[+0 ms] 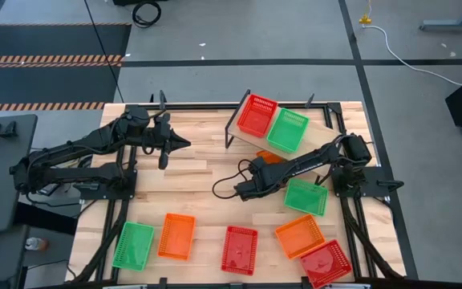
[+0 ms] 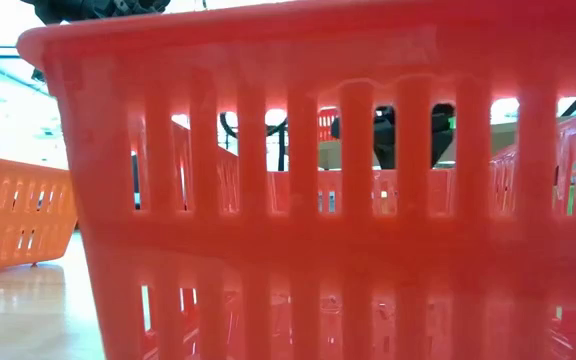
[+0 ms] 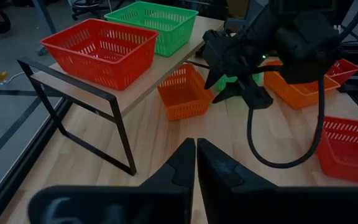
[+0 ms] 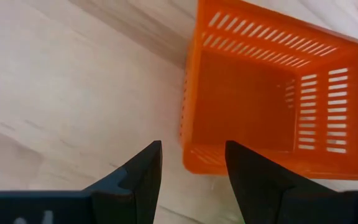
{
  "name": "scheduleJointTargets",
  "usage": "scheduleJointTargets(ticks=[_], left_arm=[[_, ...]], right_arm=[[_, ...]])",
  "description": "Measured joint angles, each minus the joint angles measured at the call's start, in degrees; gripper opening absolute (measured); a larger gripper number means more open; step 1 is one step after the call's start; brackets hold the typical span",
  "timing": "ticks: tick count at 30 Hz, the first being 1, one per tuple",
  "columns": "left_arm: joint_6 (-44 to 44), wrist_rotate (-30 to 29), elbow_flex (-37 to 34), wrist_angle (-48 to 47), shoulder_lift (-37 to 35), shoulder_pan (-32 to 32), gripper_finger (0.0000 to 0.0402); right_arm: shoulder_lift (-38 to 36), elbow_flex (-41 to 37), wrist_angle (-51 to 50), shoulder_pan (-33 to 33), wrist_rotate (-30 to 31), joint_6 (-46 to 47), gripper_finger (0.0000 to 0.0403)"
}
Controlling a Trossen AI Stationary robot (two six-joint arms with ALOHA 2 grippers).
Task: Stack baskets on shelf by color
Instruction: Put the top orange bin on the shelf
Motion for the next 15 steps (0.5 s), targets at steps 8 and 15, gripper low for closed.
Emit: scheduleJointTargets(ticks=[8,15], left_arm=[[0.01,0.0,0.0,0.0,-0.01,-0.01,0.002],[0.04,0.0,0.0,0.02,-0.01,0.0,0.0022]], right_arm=[[0.0,-3.67,5.97,0.02,0.17,0.41,0.0183],[0.0,-4.77,9.03,0.1,-2.16,-2.43,0.0156]])
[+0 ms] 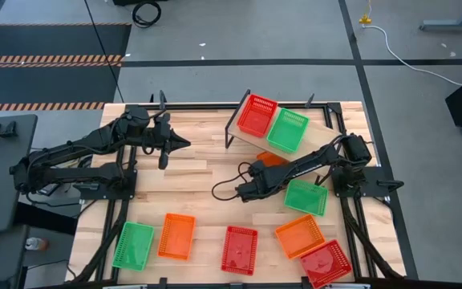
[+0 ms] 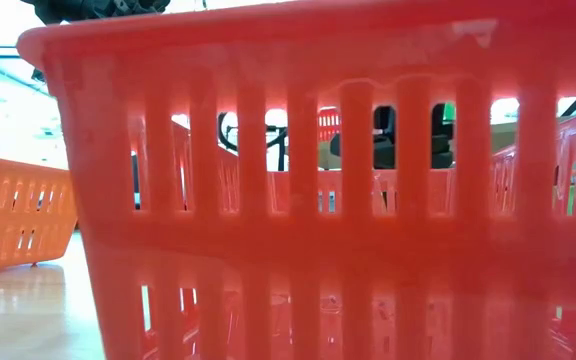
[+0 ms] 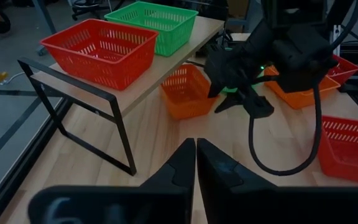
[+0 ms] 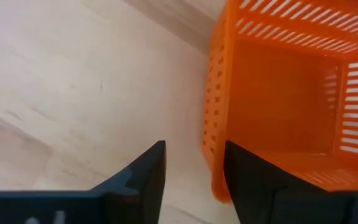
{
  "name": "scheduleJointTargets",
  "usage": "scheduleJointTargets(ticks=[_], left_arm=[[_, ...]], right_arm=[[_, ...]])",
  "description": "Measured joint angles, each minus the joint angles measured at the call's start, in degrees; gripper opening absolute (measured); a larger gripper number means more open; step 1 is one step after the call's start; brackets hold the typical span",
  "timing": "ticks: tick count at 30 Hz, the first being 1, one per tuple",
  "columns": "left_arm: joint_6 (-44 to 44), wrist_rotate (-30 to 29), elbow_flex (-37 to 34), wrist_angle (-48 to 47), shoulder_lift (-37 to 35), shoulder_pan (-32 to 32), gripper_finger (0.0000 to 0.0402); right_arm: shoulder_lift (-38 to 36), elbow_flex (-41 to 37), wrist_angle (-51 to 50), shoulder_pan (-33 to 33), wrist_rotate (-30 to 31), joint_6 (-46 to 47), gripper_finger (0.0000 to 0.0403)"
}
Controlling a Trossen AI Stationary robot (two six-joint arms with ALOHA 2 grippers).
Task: Stack baskets on shelf by color
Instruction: Put the top orange bin on the shelf
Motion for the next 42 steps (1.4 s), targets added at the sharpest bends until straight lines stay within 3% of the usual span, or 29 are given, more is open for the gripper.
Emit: scheduleJointTargets(ticks=[9,12,17,26,34,42], left_arm=[[0.04,-0.02,0.0,0.02,-0.01,0.0,0.0019],[0.07,-0.02,0.0,0.09,-0.01,0.0,0.0022],[0.09,-0.04,0.0,0.83,-0.01,0.0,0.0024],[0.13,-0.04,0.0,0.98,-0.01,-0.01,0.0017],[0.04,-0.04,0.0,0.95,0.0,-0.01,0.0022],[0.02,-0.04,0.0,0.94,-0.01,-0.02,0.0017]], right_arm=[[0.0,0.65,0.54,1.58,-6.1,-5.5,0.0048],[-0.08,0.73,3.63,2.44,-9.27,-11.73,0.0013],[-0.09,5.54,7.74,4.41,-11.68,-21.76,0.0026],[-0.09,23.65,2.42,5.79,-9.05,-36.1,0.0014],[-0.09,39.1,-14.61,5.76,-2.51,-40.21,0.0011],[-0.09,47.4,-31.36,5.03,2.86,-39.68,0.0015]])
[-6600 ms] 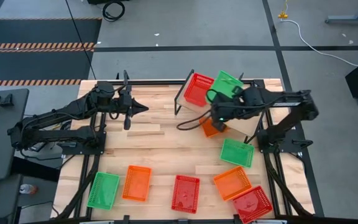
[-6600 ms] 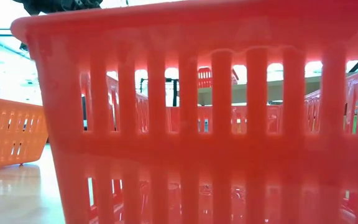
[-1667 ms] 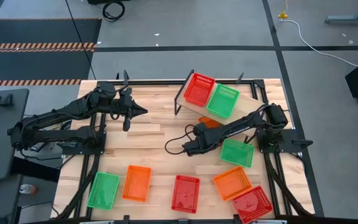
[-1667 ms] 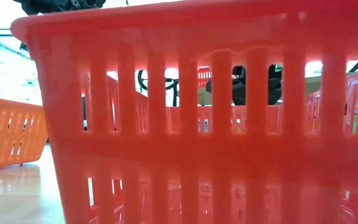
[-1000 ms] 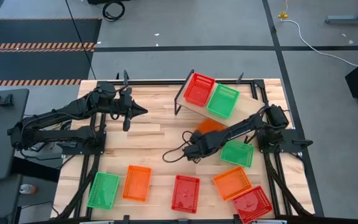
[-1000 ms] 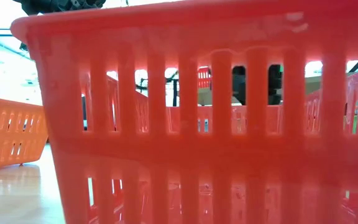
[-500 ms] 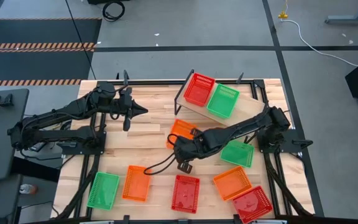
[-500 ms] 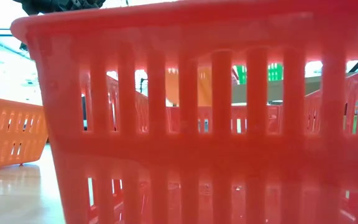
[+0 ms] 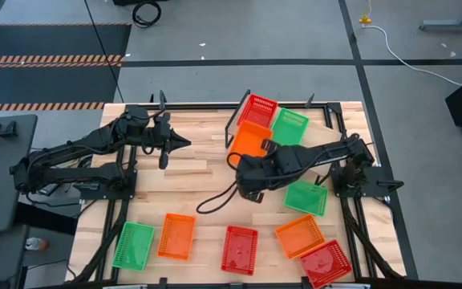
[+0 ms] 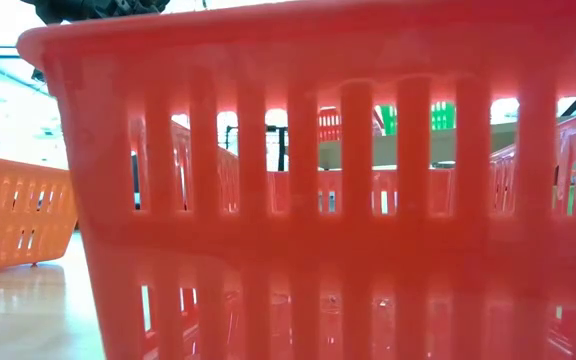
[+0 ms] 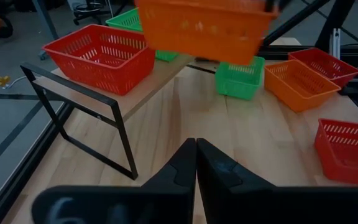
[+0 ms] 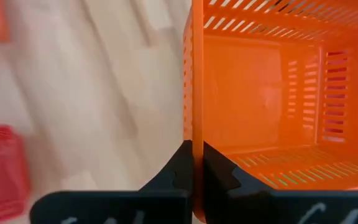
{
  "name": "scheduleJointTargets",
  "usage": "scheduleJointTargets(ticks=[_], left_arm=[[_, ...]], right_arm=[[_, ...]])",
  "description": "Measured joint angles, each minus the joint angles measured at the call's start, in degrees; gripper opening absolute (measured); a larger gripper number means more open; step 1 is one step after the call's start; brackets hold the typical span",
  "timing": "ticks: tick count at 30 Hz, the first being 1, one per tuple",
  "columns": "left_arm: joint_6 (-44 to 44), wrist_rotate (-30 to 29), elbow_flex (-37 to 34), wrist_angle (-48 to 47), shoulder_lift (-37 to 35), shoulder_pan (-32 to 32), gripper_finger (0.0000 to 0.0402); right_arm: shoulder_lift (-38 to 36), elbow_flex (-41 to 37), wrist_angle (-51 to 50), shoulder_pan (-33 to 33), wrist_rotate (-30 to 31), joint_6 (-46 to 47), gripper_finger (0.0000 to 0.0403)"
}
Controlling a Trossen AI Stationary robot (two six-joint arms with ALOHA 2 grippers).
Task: Stack baskets on shelf by color
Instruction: Put the top orange bin on the shelf
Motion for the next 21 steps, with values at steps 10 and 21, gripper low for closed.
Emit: scheduleJointTargets(ticks=[10,21], left_arm=[[0.1,0.0,0.0,-0.38,0.0,0.0,0.0016],[0.31,0.0,0.0,-1.05,0.0,0.01,0.0016]], right_arm=[[-2.4,0.25,0.33,-1.64,1.43,1.72,0.0013],[-10.78,0.22,0.31,-2.0,3.18,-0.06,0.0013]])
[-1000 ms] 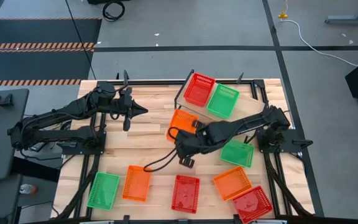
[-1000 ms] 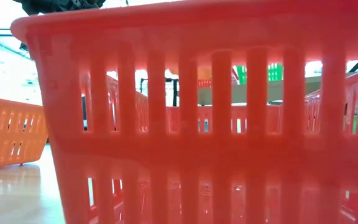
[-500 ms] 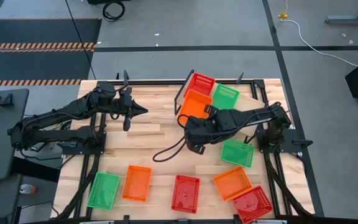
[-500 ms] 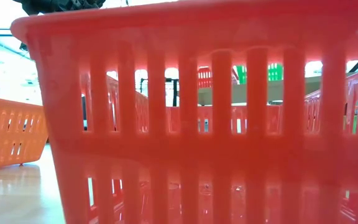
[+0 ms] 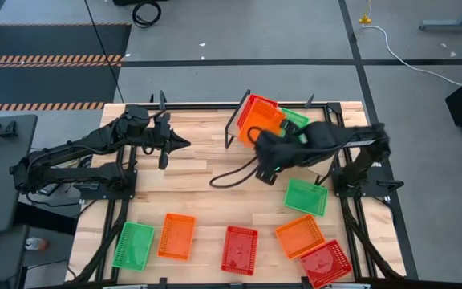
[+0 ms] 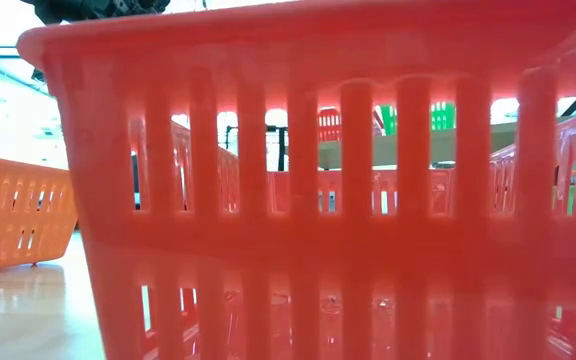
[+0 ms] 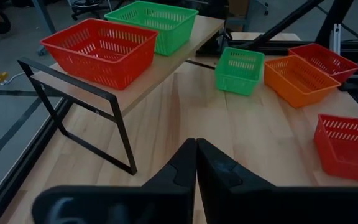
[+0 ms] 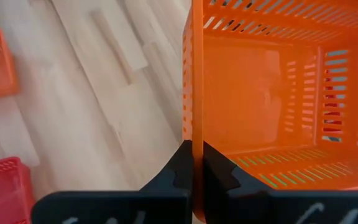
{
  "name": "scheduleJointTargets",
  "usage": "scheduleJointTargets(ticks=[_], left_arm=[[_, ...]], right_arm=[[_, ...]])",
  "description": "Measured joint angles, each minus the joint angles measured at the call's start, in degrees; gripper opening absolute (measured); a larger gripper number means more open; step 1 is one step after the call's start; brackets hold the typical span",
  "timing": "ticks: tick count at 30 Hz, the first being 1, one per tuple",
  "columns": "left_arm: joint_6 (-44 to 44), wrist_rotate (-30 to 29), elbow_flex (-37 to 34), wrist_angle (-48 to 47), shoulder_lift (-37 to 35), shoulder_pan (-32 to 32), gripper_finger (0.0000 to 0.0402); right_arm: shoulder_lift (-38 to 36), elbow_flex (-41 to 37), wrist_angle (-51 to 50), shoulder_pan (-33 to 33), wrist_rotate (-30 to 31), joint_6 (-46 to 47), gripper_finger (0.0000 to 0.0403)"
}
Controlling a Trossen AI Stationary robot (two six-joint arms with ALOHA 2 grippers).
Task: Stack baskets on shelf by color
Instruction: Put the top orange bin on the shelf
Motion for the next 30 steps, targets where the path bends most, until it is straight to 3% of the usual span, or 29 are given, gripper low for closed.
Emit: scheduleJointTargets(ticks=[4,17,30], left_arm=[[0.04,0.0,0.0,-0.38,0.0,-0.01,0.0019],[0.11,0.0,0.0,-0.3,0.0,-0.01,0.002],[0.11,0.0,0.0,-0.33,0.0,-0.01,0.002]], right_arm=[[-4.8,-2.93,0.11,-0.58,-0.03,0.23,0.0013],[-24.84,-25.58,-0.03,-0.32,-4.83,12.27,0.0014],[-36.76,-37.6,0.04,2.56,-8.84,19.01,0.0014]])
